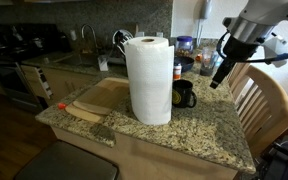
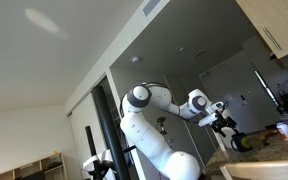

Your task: Pick the cup and move it to the left on the counter

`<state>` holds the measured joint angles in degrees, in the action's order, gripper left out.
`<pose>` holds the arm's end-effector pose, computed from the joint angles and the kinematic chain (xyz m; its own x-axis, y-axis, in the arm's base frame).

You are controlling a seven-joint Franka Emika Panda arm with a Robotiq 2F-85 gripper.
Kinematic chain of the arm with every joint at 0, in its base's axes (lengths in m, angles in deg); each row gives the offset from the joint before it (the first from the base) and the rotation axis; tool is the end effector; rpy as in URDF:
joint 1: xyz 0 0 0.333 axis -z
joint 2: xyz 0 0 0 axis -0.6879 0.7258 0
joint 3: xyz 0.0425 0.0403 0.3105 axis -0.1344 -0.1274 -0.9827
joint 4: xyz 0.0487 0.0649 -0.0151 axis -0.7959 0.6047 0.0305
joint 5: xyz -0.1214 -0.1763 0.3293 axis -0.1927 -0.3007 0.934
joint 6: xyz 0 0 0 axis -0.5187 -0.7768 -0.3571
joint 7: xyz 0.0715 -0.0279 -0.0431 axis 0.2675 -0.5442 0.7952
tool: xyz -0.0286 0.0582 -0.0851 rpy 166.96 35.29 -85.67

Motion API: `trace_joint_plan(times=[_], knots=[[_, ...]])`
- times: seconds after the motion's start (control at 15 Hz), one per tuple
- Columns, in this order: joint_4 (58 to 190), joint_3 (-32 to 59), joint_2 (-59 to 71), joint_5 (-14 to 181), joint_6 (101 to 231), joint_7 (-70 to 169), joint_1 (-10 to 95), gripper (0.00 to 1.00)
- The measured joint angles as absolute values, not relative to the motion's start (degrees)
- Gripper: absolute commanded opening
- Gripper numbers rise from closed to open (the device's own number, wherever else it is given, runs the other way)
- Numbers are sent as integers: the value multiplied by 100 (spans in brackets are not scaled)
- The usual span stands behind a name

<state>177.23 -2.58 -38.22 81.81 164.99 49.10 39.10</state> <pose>0.4016 0.1196 0.4581 0.9329 0.2472 0.2618 0.2164 -0.9661 0.1408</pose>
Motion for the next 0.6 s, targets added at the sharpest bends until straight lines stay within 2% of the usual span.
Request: trace_joint_plan(times=[0.2, 0.6], knots=[[17762, -163, -3900, 8139, 16499, 4876, 3932, 100], [17441, 1148, -4843, 8094, 16496, 4896, 4629, 100]])
